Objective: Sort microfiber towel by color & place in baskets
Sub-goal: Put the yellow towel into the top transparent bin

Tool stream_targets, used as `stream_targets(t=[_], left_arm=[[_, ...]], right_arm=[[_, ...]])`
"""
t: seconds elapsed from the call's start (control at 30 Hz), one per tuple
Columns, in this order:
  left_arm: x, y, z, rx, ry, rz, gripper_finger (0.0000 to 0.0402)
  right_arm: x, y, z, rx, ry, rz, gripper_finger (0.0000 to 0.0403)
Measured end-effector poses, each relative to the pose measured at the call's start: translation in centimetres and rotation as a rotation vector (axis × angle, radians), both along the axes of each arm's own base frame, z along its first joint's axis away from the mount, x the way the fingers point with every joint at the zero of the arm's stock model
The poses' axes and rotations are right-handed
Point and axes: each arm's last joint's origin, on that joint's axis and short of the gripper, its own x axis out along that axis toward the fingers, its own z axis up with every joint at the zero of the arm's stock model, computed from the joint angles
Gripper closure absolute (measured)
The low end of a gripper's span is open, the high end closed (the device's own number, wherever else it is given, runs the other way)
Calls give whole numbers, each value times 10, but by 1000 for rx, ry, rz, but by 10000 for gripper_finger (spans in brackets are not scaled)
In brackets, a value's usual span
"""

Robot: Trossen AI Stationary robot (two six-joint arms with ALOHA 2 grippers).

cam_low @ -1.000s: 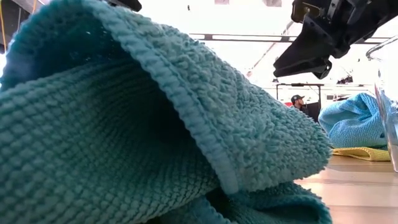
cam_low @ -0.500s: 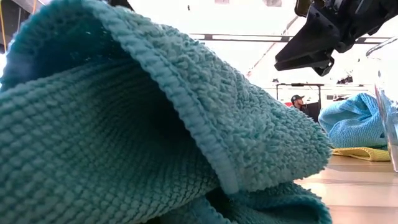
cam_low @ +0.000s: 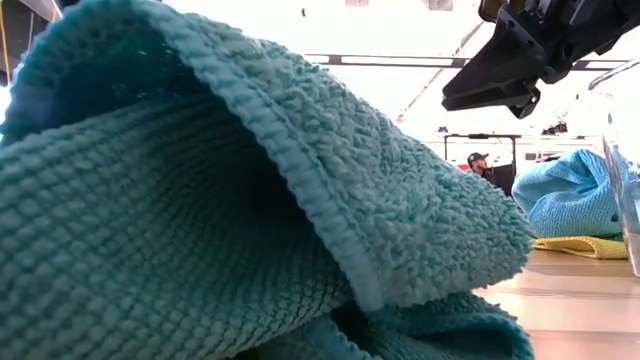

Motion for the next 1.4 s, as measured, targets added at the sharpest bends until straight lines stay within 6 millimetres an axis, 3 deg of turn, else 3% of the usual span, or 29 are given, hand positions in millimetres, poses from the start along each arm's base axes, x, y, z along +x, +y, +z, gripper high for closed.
stream_targets(t=[0.3,0.6,0.8,0.93,1.1,1.27,1.4], left_arm=[[-28,55,-59,-66,240,191,269],[-30,97,-88,-101,91,232,269],[-40,107,-108,-185,17,251,275],[-47,104,-119,-201,-8,274,314],[-43,95,-119,-230,-21,211,391],[-26,80,-100,-348,-60,54,398],[-3,63,-67,-359,-118,-76,400]], right_arm=[[0,0,0,10,-6,-4,307],[0,0,0,12,-6,-6,307],[0,0,0,28,-10,-15,307],[0,0,0,29,-10,-15,307],[0,0,0,29,-11,-15,307],[1,0,0,33,-12,-17,307],[1,0,0,34,-12,-17,307]])
